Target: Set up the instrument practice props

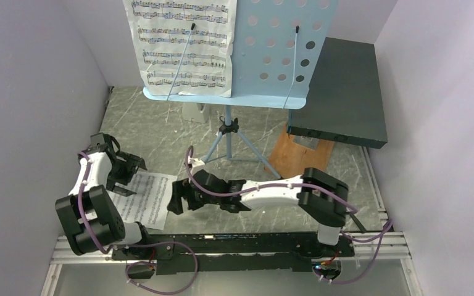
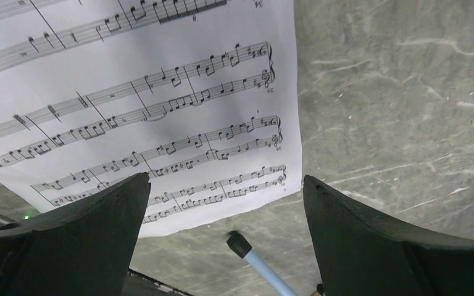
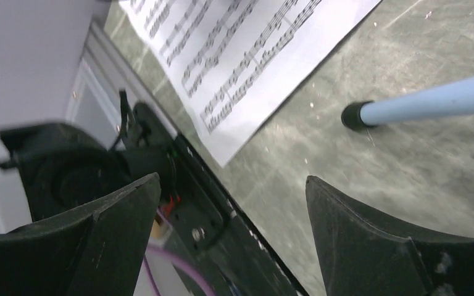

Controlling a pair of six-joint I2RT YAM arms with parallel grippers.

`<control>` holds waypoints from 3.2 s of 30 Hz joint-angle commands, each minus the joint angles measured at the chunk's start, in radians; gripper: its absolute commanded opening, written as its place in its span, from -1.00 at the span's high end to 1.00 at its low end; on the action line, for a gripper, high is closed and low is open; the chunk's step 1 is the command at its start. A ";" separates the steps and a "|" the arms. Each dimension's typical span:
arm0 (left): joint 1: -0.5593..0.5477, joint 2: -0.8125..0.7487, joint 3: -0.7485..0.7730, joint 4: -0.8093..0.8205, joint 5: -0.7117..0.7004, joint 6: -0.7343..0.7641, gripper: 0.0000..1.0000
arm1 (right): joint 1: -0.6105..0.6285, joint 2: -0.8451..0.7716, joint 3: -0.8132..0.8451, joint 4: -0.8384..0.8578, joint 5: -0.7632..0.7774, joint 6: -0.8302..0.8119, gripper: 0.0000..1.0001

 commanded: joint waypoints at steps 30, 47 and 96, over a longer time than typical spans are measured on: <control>0.039 0.050 -0.088 0.150 -0.118 0.170 -0.99 | 0.050 0.403 0.335 -0.155 0.266 0.620 -0.76; 0.047 0.060 -0.077 0.131 -0.152 0.173 -0.99 | 0.022 0.447 0.307 0.050 0.210 0.549 -0.63; 0.038 -0.270 -0.092 0.218 -0.048 0.246 -0.99 | -0.049 0.256 0.174 0.258 0.152 0.031 1.00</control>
